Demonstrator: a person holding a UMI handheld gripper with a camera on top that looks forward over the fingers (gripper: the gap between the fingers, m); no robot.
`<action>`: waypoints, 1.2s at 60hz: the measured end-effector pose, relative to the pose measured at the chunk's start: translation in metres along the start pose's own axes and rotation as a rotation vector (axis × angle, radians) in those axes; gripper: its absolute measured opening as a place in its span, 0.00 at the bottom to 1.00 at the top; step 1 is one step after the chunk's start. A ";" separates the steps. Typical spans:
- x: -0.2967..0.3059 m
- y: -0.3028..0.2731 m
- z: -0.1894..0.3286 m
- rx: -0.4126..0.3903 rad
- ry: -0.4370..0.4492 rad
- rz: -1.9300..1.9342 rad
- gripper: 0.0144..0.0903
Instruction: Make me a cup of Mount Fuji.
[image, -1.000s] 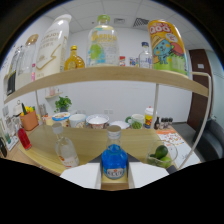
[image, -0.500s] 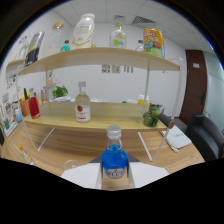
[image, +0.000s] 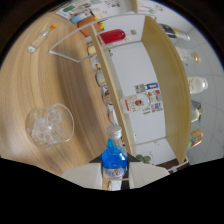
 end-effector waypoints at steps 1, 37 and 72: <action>0.001 -0.001 0.000 0.004 0.008 -0.042 0.27; -0.007 -0.022 0.006 0.049 0.027 -0.582 0.28; 0.088 0.037 -0.040 0.272 -0.161 1.039 0.28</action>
